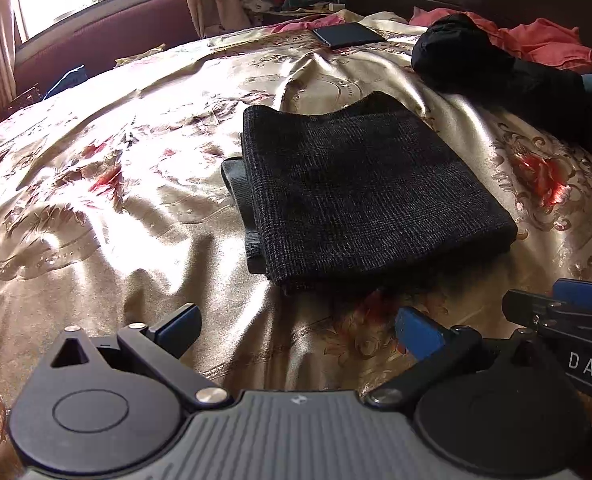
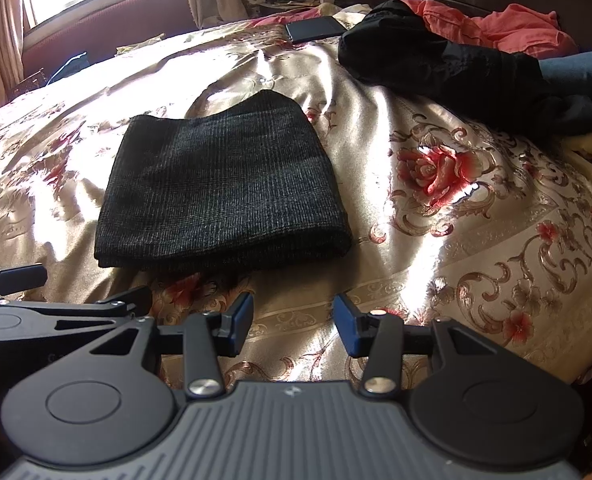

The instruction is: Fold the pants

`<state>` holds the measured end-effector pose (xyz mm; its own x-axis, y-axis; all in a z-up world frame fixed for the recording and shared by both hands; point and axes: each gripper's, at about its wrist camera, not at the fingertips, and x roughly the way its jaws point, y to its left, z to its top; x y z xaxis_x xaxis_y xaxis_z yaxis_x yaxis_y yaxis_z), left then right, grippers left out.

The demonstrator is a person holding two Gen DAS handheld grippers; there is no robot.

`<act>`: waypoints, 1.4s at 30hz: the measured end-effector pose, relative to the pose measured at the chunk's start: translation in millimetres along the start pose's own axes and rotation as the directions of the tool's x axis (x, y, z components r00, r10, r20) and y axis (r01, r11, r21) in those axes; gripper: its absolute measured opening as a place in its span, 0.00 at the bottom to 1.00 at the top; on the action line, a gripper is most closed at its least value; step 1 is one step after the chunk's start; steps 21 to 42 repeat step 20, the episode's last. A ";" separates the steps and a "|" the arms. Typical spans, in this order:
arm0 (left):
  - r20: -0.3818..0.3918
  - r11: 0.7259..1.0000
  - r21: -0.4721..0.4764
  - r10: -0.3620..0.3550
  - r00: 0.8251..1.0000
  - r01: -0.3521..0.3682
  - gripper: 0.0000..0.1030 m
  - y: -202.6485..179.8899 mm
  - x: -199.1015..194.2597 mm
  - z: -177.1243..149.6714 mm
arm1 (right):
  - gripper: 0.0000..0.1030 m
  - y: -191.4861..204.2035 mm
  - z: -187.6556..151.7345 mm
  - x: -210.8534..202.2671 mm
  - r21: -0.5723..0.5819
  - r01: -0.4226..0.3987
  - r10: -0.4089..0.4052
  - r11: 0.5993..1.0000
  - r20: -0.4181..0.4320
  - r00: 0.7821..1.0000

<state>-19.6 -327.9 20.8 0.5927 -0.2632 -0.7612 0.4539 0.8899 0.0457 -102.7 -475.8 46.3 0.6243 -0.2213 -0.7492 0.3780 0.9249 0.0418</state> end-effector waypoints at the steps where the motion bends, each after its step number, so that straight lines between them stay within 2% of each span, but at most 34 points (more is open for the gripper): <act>1: -0.002 1.000 -0.009 -0.002 1.000 0.002 1.00 0.1 0.1 0.5 | 0.44 -0.7 1.0 -0.2 0.000 0.000 0.000 1.000 0.001 1.000; 20: -0.015 0.999 -0.045 -0.004 1.000 0.003 1.00 2.7 4.2 -1.1 | 0.44 -1.9 2.6 6.5 -0.002 -0.004 0.004 1.000 -0.007 1.000; 42: -0.015 0.999 -0.045 -0.004 1.000 0.003 1.00 2.7 4.2 -1.1 | 0.44 -1.9 2.6 6.5 -0.002 -0.004 0.004 1.000 -0.007 1.000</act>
